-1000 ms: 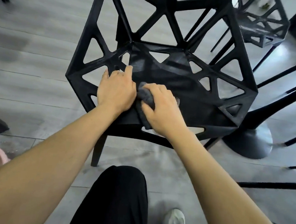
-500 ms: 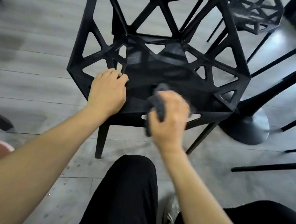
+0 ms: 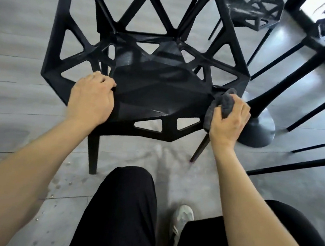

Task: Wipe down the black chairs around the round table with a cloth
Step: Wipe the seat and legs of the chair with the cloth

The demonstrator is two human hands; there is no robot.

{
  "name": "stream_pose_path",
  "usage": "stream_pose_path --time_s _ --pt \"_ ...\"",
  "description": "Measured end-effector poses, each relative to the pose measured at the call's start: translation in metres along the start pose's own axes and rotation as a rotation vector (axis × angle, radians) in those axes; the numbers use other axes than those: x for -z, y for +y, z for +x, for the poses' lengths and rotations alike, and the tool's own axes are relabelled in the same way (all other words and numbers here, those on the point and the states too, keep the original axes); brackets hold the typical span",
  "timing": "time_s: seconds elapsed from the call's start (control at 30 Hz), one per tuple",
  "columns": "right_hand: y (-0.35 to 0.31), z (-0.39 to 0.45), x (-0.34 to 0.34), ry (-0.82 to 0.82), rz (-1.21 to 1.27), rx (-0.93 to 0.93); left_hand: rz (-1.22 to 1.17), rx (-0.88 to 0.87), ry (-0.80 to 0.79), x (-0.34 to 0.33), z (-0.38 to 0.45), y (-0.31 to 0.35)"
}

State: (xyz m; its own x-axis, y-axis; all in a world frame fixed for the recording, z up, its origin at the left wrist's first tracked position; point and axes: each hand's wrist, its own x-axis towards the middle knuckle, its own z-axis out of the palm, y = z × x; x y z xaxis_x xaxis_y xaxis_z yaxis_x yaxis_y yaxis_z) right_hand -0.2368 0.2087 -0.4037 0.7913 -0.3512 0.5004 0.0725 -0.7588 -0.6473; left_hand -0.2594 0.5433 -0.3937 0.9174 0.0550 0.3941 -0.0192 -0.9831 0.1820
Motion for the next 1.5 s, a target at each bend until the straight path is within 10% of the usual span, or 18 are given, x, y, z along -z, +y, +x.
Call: stream_pose_path --time_s 0.2,0.8,1.13,1.5 --pt "-0.039 -0.043 -0.019 0.056 0.123 0.115 0.016 0.002 0.006 0.001 -0.002 0.004" --pt "-0.114 0.082 -0.097 -1.134 -0.363 0.32 0.08 -0.003 -0.162 -0.009 0.022 0.023" --pt "-0.121 0.104 -0.06 -0.953 -0.081 0.168 0.113 0.084 -0.352 0.047 0.075 0.059" --pt "-0.247 0.252 0.085 -0.9 0.028 -0.018 0.047 0.077 -0.392 0.266 0.207 0.116"
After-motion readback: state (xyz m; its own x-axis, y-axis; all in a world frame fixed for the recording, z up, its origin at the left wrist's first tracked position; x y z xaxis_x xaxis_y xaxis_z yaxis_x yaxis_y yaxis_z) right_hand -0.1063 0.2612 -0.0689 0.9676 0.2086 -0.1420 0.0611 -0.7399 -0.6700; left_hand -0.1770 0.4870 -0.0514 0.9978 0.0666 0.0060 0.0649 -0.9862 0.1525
